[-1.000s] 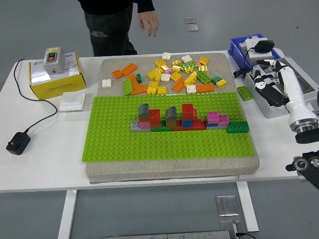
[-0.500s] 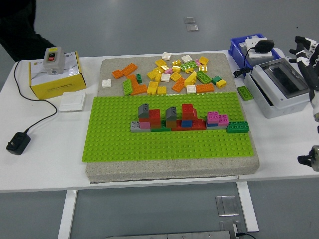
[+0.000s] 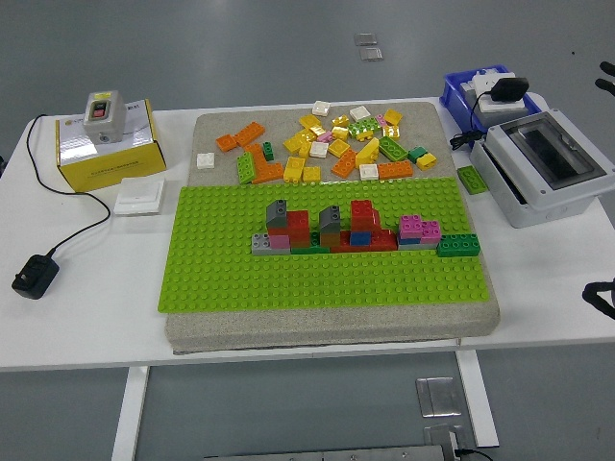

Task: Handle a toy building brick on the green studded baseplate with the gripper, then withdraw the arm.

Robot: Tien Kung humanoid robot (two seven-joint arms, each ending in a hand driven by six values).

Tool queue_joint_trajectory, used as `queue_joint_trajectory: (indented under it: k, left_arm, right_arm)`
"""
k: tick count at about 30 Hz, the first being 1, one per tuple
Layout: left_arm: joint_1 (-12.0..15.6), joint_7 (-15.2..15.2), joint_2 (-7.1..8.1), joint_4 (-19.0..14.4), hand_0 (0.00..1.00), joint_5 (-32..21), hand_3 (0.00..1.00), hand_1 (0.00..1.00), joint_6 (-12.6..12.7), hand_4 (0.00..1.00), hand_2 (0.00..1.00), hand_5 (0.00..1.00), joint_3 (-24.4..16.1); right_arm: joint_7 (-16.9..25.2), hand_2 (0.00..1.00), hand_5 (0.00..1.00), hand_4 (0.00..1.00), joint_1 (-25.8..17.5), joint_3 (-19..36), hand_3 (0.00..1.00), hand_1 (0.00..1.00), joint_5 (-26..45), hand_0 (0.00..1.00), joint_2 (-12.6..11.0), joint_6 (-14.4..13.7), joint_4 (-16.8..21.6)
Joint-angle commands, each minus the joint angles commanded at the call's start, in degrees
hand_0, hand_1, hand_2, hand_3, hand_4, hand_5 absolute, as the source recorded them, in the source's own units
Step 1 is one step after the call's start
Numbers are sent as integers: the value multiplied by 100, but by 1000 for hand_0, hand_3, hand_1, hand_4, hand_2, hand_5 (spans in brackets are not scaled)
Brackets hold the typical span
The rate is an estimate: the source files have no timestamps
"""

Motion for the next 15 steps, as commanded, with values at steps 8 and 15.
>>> queue_joint_trajectory:
  k: [8, 15]
  left_arm:
    - [-59, 13, 20, 0, 679, -262, 629, 632, 43, 220, 589, 632, 101]
    - [-8, 31, -5, 0, 683, -349, 629, 637, 95, 223, 590, 635, 157]
  right_arm:
    - [386, 771, 824, 624, -29, 111, 754, 718, 846, 711, -25, 311, -105]
    - [329, 755, 816, 613, -12, -10, 736, 714, 972, 700, -48, 344, 18]
